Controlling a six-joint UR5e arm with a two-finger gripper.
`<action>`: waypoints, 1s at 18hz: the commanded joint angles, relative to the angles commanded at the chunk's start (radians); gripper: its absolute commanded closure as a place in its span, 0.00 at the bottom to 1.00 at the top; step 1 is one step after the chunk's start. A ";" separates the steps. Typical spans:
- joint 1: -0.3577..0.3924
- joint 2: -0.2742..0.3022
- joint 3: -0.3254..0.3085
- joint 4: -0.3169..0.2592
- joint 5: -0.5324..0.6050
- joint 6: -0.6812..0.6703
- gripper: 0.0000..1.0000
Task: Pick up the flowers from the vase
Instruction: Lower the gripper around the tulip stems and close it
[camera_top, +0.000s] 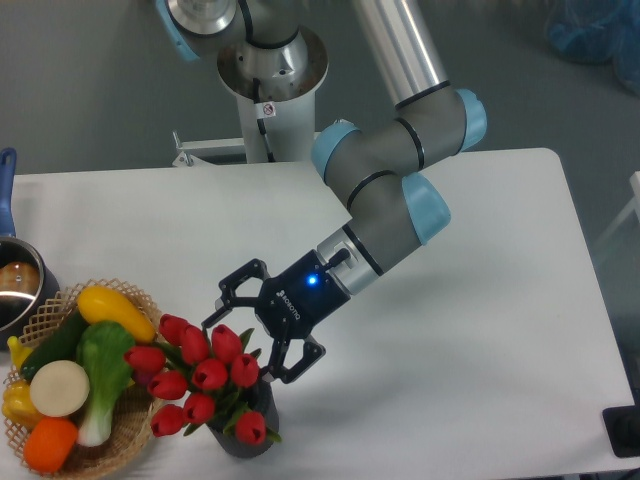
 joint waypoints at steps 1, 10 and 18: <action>0.000 0.000 0.002 0.000 0.000 0.000 0.62; 0.021 0.008 0.034 0.000 -0.002 -0.017 0.88; 0.021 0.014 0.077 0.000 -0.002 -0.095 0.90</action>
